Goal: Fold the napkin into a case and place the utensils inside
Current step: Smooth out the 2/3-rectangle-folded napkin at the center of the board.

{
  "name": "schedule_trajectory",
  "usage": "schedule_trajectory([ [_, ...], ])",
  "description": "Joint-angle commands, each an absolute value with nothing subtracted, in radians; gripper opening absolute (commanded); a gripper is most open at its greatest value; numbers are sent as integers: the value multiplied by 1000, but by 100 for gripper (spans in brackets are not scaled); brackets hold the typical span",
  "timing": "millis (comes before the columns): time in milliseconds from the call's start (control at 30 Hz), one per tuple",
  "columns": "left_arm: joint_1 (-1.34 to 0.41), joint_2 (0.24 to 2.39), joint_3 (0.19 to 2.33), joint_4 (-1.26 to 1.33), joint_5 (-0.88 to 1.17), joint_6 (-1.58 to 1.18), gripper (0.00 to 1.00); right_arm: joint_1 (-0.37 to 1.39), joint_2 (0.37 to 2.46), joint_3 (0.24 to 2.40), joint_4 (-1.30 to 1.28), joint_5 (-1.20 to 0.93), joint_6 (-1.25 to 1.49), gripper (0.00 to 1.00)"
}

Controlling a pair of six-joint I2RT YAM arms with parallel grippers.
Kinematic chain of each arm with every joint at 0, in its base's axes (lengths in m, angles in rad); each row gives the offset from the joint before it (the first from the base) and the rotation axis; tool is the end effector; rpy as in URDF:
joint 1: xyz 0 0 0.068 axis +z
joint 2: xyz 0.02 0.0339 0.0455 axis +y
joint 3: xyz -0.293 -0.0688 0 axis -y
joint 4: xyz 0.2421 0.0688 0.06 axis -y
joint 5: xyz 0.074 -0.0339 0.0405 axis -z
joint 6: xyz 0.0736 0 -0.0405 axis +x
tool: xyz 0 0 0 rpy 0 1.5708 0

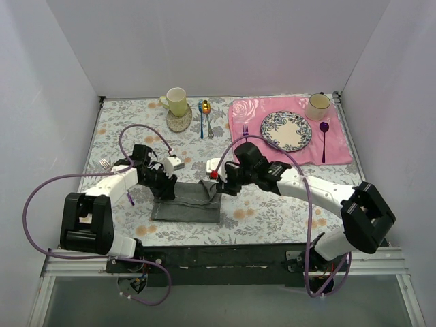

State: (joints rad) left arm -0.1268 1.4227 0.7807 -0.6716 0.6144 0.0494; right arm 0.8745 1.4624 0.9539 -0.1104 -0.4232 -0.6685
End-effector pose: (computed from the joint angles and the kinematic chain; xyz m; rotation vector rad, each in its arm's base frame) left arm 0.2334 -0.0725 0.1766 0.3579 2.7566 -0.8943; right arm 0.1974 0.2832 0.2575 -1.6866 1.3893 0.5792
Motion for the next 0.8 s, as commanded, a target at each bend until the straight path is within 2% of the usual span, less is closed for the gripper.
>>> schedule_trajectory([
  [0, -133, 1333, 758, -655, 702, 80, 31, 836, 1463, 937, -158, -497, -217, 49],
  [133, -149, 1224, 714, -559, 719, 95, 43, 795, 1502, 927, -152, -512, -42, 48],
  [267, -210, 1154, 667, -479, 693, 130, 48, 762, 1560, 933, -159, -557, 66, 47],
  [533, -423, 1164, 611, -332, 592, 150, 50, 690, 1709, 1015, -282, -719, 192, 42],
  [767, -544, 1184, 542, -275, 517, 173, 49, 675, 1692, 919, -180, -790, 400, 47],
])
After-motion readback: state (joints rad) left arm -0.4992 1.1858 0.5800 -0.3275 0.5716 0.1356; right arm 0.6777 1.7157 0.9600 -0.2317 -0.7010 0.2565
